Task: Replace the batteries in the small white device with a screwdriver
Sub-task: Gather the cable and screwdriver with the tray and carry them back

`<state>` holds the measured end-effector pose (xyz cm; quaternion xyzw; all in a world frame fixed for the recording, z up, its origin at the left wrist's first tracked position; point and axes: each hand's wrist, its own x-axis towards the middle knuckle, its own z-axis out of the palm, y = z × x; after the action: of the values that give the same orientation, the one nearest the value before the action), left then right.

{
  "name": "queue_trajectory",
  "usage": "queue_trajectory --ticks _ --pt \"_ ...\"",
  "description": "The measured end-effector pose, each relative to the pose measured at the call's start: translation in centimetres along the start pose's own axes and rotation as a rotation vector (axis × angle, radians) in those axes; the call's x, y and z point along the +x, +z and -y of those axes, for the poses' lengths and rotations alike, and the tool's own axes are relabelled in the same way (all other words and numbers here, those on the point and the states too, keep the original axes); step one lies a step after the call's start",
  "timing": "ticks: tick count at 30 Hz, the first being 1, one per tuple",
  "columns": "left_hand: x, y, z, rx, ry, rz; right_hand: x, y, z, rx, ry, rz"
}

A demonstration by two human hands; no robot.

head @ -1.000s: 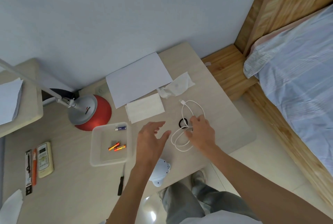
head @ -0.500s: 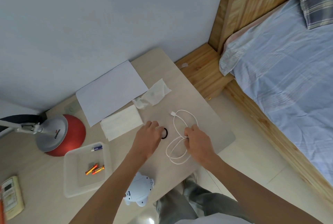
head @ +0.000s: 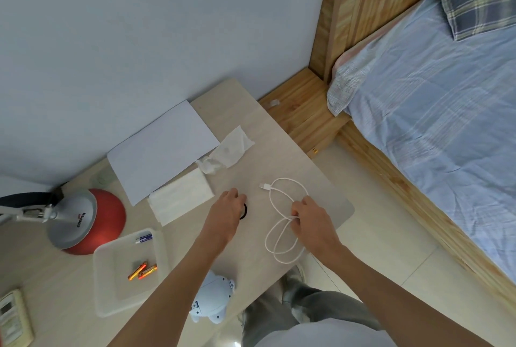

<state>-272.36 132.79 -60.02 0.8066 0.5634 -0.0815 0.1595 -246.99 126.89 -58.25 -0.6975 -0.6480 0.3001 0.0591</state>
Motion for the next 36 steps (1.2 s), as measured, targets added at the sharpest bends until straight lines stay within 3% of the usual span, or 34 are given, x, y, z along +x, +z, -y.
queue_trajectory --ticks 10,16,22,29,36 --pt "-9.5 -8.7 4.3 -0.132 -0.186 -0.244 -1.5 -2.8 4.5 0.171 -0.086 -0.089" --pt "-19.3 -13.6 8.0 -0.226 -0.36 -0.434 -4.1 -4.5 11.2 0.264 -0.201 -0.183" --pt "-26.8 -15.9 11.6 -0.275 -0.385 -0.52 -7.1 -4.9 19.7 0.36 -0.31 -0.287" --pt "-29.9 -16.1 15.5 -0.331 -0.373 -0.539 -9.1 -2.1 27.3 0.445 -0.352 -0.314" --pt "-28.9 -13.7 17.7 -0.398 -0.395 -0.473 -8.2 3.0 30.3 0.384 -0.338 -0.256"
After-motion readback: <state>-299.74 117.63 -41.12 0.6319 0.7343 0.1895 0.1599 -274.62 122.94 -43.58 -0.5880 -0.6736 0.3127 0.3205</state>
